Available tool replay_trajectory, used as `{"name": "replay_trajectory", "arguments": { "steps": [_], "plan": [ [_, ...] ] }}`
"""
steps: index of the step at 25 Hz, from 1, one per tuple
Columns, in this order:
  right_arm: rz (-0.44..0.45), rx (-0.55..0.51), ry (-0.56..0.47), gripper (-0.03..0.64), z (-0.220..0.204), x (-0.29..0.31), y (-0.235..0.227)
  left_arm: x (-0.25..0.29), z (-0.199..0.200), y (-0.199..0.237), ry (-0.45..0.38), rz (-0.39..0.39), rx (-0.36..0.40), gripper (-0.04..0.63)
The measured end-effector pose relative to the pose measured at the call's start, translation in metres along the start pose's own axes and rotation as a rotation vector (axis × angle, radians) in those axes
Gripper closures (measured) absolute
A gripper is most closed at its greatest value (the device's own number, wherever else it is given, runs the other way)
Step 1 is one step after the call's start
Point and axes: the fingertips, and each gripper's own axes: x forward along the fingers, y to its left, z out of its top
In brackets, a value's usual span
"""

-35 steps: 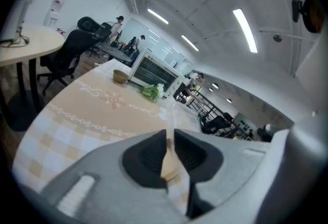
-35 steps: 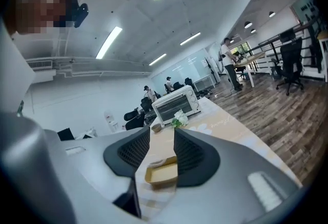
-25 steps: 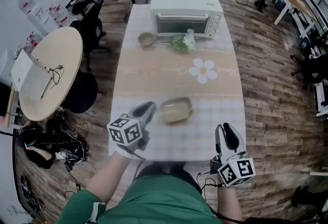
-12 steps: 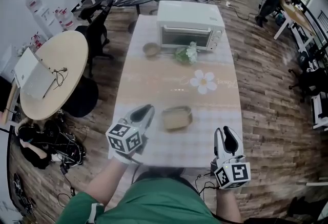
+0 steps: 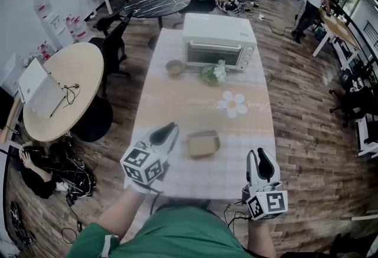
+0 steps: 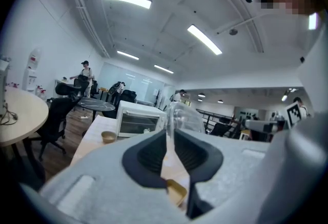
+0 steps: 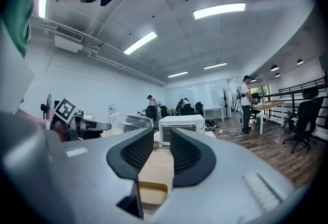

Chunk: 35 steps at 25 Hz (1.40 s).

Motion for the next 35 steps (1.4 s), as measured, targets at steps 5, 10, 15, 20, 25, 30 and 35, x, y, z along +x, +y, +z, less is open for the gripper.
{"name": "replay_trajectory", "arguments": {
  "steps": [5,10,15,20,25,30,35],
  "plan": [
    [-0.007,-0.015,-0.034,0.517,0.013,-0.004,0.0,-0.007,0.013,-0.009,-0.037,-0.009,0.013,0.551],
    [-0.017,-0.034,-0.063,0.517,0.03,-0.002,-0.001,-0.012,0.031,-0.011,-0.079,-0.016,0.015,0.551],
    [-0.002,-0.057,-0.082,0.517,0.037,-0.004,0.006,-0.021,0.038,-0.013,-0.098,-0.014,0.016,0.551],
    [0.008,-0.064,-0.087,0.517,0.04,-0.003,0.01,-0.023,0.043,-0.013,-0.108,-0.014,0.015,0.551],
    [0.007,-0.063,-0.102,0.517,0.039,-0.004,0.009,-0.022,0.039,-0.012,-0.104,-0.012,0.015,0.551],
    [-0.003,-0.06,-0.117,0.517,0.042,-0.003,0.008,-0.019,0.04,-0.012,-0.099,-0.022,0.013,0.551],
    [-0.002,-0.051,-0.111,0.517,0.04,-0.002,0.005,-0.016,0.039,-0.015,-0.097,-0.027,0.013,0.551]
  ]
}}
